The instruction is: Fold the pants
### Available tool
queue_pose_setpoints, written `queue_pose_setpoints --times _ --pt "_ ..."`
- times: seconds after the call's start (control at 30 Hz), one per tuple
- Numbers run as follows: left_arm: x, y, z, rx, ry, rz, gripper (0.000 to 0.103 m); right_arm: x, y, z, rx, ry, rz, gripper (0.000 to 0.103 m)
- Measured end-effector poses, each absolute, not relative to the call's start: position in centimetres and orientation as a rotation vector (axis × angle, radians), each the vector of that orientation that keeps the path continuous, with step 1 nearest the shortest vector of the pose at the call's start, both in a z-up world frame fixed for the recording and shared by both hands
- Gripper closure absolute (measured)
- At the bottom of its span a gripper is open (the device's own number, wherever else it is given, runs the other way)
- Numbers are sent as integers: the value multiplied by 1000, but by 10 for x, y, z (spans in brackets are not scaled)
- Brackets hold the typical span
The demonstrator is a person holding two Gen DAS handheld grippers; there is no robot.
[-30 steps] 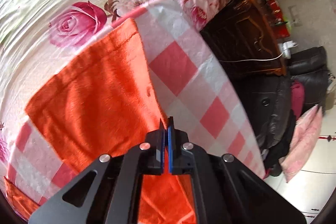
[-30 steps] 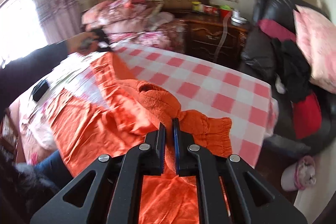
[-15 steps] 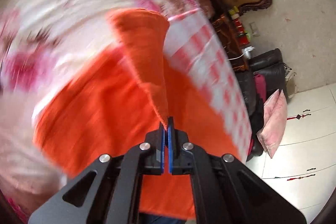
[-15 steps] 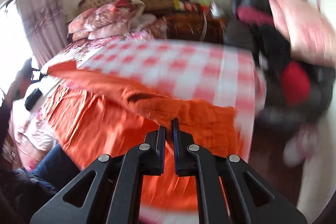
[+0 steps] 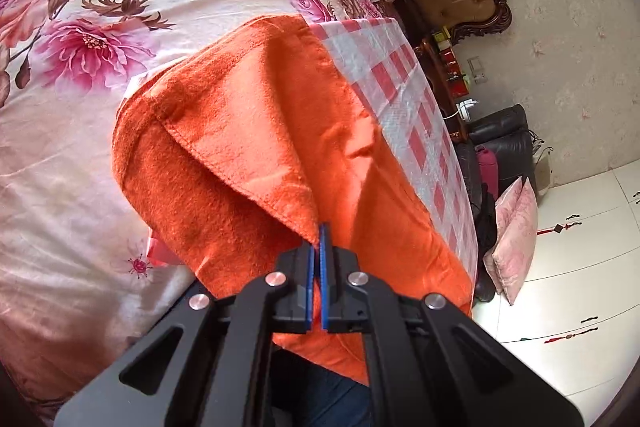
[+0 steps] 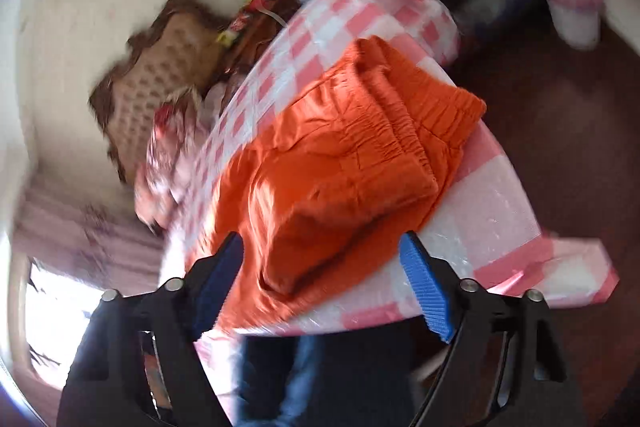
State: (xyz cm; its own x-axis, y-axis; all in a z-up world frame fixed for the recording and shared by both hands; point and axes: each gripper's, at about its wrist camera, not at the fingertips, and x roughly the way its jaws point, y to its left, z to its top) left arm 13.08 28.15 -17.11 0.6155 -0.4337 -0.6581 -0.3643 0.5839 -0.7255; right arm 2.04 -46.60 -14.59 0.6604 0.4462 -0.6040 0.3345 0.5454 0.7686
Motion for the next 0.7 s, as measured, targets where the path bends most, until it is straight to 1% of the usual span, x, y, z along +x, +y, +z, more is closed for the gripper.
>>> queue_pose_setpoints --times 0.2,0.23,0.27,0.3,0.33,0.4,0.53,0.6,0.7 --pt "130 284 -178 -989 965 -59 102 48 -482 -171 1115 1014 -47 23" --pt "134 283 -178 -983 974 -62 102 55 -481 -172 1100 1041 -59 30" --pt "138 283 -177 -980 980 -68 102 61 -481 -173 1074 1074 -73 45" --pt "144 283 -172 -979 983 -77 102 70 -480 -167 1042 1118 -107 69" --pt "152 285 -166 -981 985 -87 102 79 -483 -158 1031 1136 -122 78" --pt "177 288 -145 -997 993 -112 102 100 -492 -134 1017 1134 -126 81" --pt "255 279 -92 -971 1013 -161 102 164 -503 -85 952 1115 -160 82" --pt "296 276 -71 -1013 1026 -188 102 196 -506 -67 944 1105 -169 82" --pt "308 271 -39 -1008 987 -194 102 209 -507 -56 960 1093 -134 81"
